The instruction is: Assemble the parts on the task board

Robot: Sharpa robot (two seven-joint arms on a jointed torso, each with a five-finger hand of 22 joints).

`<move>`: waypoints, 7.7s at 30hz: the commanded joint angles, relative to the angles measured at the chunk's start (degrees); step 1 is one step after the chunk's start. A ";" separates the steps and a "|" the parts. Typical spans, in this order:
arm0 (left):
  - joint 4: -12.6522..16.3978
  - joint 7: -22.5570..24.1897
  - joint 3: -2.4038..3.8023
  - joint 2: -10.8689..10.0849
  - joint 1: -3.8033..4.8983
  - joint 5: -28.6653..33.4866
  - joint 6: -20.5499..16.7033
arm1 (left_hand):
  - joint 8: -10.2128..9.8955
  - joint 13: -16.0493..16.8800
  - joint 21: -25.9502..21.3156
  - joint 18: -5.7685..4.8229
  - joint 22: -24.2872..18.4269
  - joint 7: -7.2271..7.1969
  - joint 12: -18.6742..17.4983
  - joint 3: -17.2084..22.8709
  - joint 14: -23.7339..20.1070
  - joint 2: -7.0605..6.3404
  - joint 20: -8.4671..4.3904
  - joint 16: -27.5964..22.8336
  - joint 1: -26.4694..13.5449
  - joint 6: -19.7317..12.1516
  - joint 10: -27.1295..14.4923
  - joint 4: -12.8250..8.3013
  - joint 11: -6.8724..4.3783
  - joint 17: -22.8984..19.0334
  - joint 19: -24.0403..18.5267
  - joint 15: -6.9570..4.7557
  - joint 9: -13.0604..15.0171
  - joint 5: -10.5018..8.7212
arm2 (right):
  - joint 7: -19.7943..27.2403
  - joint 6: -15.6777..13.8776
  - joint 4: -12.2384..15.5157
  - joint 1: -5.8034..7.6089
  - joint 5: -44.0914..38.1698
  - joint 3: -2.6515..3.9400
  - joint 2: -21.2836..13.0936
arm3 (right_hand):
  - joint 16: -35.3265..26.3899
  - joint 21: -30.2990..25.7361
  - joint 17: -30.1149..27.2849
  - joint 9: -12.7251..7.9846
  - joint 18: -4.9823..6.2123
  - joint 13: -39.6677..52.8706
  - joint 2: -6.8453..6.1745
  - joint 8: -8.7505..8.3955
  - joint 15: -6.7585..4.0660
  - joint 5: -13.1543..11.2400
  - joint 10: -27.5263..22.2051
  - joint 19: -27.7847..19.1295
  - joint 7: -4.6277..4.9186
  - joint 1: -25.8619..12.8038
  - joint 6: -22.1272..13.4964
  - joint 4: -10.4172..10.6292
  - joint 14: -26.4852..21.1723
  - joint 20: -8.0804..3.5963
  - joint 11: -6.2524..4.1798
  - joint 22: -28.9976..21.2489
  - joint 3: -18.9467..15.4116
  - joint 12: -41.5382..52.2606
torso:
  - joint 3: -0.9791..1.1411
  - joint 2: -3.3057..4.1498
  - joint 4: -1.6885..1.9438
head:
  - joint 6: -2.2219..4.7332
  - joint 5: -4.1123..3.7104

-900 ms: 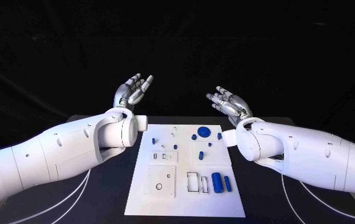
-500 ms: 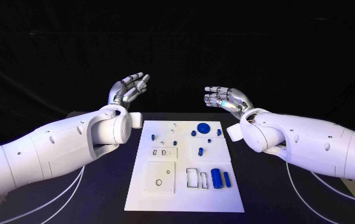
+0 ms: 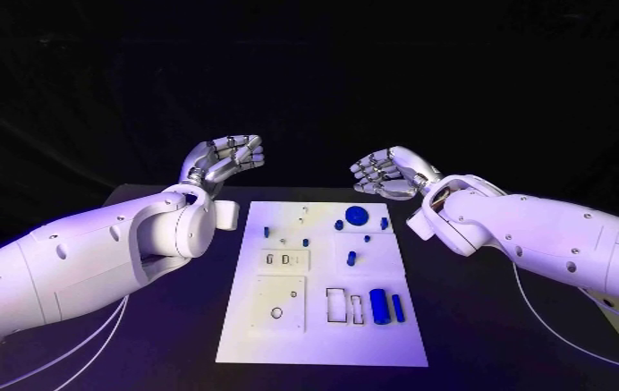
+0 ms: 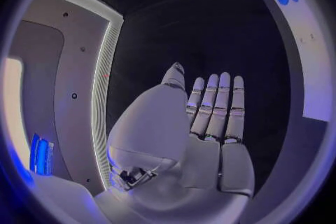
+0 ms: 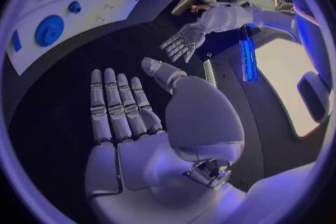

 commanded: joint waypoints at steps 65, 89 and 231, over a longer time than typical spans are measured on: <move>11.63 -3.10 0.28 -6.85 2.09 -1.01 5.54 | 0.51 -0.01 0.79 0.70 -0.81 1.74 -3.98 -2.64 3.70 0.38 -0.29 -2.91 0.29 1.85 4.24 0.78 -0.36 -0.11 3.34 -0.41 0.08 -0.49 | -24.72 13.17 -1.22 2.37 -43.64 0.13 5.24 | 67.02 54.14 61.36 11.17 -2.91 7.43 -5.93 0.75 -9.76 2.39 16.92 29.38 -3.78 2.03 10.90 9.23 34.50 -10.03 -7.22 49.40 -1.42 -2.13 | -0.63 9.09 3.18 | 1.35 -2.79; 11.38 -5.19 0.28 -6.95 2.10 -1.01 4.09 | 0.38 -0.01 0.79 0.71 -0.89 1.80 -4.36 -2.75 3.91 0.64 -0.29 -3.08 0.32 1.60 4.19 0.67 -0.31 -0.07 3.45 -0.41 0.03 -0.64 | -26.59 0.79 0.11 2.48 -40.75 0.17 5.04 | 69.29 58.42 63.53 16.95 -3.65 10.98 -3.19 4.87 -11.89 -1.98 21.74 30.47 -6.28 4.44 13.91 10.75 34.87 -11.79 -9.68 55.38 2.40 -0.58 | -0.68 9.75 3.65 | 1.53 -2.41; 10.06 -5.87 0.25 -6.68 3.03 -0.91 5.31 | 0.24 0.02 0.07 0.58 -1.50 1.98 -5.50 -3.45 3.89 0.81 -0.15 -4.13 0.73 1.26 4.36 0.50 -0.13 -0.09 2.51 -0.17 -0.02 -0.99 | -28.53 1.37 10.47 4.23 -25.64 1.59 -7.51 | 70.22 56.87 62.01 14.58 -3.36 18.94 -9.14 -2.12 -11.46 1.05 23.58 29.26 -4.45 2.33 2.05 15.10 34.36 -11.38 -9.28 56.46 -9.06 11.16 | -1.80 10.03 4.12 | 2.99 -5.15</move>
